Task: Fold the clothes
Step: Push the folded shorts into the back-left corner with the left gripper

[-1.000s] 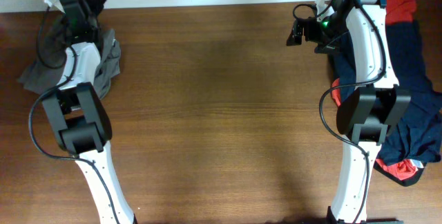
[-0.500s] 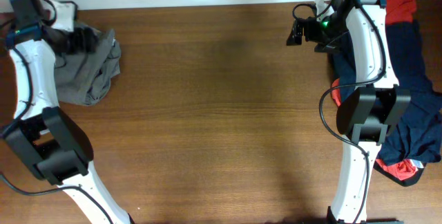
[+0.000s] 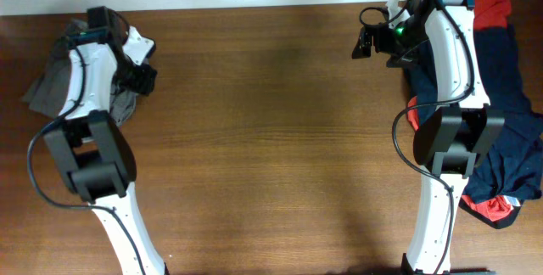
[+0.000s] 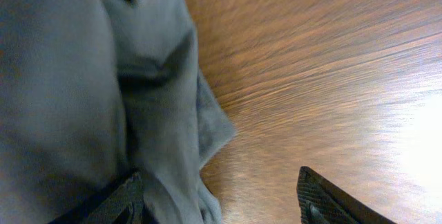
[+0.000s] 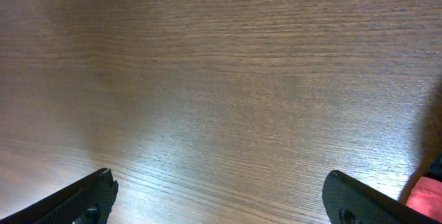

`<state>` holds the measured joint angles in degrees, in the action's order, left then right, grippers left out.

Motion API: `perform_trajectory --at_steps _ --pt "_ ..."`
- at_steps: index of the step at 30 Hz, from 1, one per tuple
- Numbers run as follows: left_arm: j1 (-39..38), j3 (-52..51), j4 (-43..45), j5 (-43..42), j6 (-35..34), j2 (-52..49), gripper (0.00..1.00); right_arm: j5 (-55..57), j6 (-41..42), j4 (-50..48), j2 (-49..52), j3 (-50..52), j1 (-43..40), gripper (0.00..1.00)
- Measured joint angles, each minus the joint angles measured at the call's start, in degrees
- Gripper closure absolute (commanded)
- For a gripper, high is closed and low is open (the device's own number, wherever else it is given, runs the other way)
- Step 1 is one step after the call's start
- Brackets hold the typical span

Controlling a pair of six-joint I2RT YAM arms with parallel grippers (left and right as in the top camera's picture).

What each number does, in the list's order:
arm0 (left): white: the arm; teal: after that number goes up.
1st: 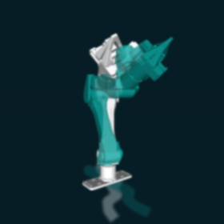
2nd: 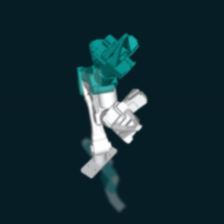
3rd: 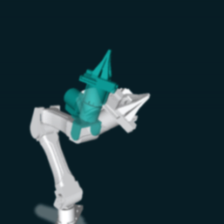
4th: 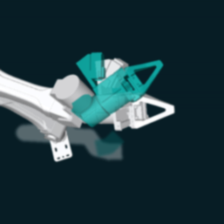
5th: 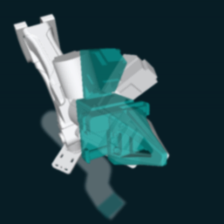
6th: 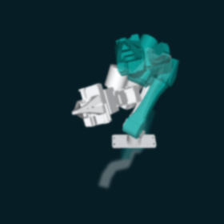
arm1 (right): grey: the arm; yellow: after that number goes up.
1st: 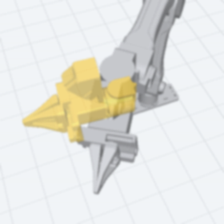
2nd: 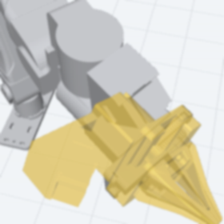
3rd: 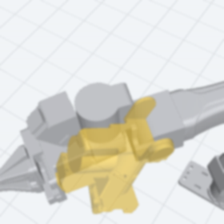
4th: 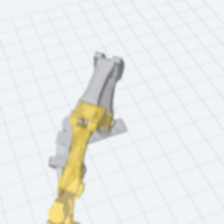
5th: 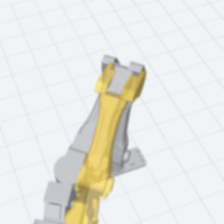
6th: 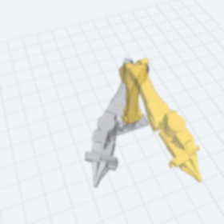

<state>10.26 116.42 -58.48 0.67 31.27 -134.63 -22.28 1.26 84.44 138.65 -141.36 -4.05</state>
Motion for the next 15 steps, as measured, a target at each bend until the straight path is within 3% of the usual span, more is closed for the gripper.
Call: perform_trajectory --at_steps 1,9,15 --pt "-0.2 -0.1 0.0 1.2 -0.5 -0.6 0.40 0.0 0.0 0.0 0.0 0.0 0.0 0.01" --pt "-0.3 -0.1 4.8 6.5 -3.2 -3.4 0.43 0.0 0.0 0.0 0.0 0.0 0.0 0.00" --pt "-0.2 -0.1 12.5 8.9 -9.9 -5.3 0.64 0.0 0.0 0.7 0.0 0.0 0.0 0.00"
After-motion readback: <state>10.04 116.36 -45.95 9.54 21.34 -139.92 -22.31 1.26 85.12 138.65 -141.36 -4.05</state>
